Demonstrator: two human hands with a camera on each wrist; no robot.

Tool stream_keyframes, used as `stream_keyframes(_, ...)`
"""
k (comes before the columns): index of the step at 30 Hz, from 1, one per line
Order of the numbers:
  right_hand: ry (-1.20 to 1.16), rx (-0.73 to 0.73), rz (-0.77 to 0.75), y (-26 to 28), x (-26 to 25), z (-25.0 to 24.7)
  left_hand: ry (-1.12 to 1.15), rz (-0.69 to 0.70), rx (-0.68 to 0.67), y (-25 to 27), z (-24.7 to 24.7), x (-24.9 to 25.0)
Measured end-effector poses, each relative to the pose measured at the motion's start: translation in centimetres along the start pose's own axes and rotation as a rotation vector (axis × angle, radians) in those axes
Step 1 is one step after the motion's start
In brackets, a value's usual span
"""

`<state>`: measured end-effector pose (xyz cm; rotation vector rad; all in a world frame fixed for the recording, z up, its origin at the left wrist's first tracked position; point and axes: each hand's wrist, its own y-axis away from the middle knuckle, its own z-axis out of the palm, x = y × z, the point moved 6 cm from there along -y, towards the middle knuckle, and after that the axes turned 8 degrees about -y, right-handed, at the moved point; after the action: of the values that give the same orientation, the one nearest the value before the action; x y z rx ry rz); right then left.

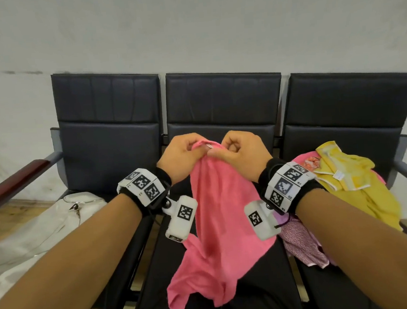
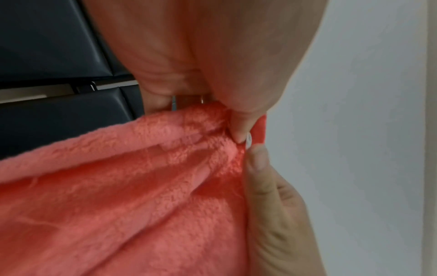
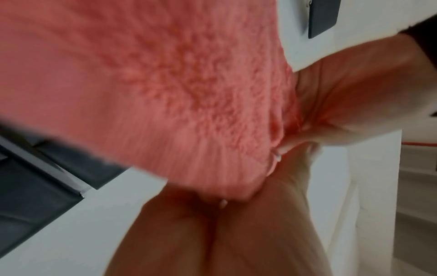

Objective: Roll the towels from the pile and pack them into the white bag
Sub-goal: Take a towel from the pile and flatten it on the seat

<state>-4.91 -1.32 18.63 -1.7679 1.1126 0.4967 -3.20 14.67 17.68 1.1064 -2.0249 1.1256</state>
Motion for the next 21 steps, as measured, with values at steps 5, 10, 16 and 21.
stream_keyframes(5, 0.168, -0.25, 0.104, 1.8, 1.8, 2.0, 0.057, 0.027, 0.089, -1.0, -0.6, 1.5)
stream_keyframes(10, 0.201, -0.336, 0.306, 3.1, 6.5, 3.0, -0.073, 0.038, 0.3, -1.7, -4.0, 1.3)
stream_keyframes(16, 0.438, -0.438, 0.352, 3.8, 7.9, 1.1, -0.248, -0.113, 0.354, -0.6, -7.1, -4.4)
stream_keyframes(21, 0.418, -0.127, 0.292, 1.7, 7.5, -3.1, -0.271, -0.176, 0.357, 0.2, -8.5, -7.8)
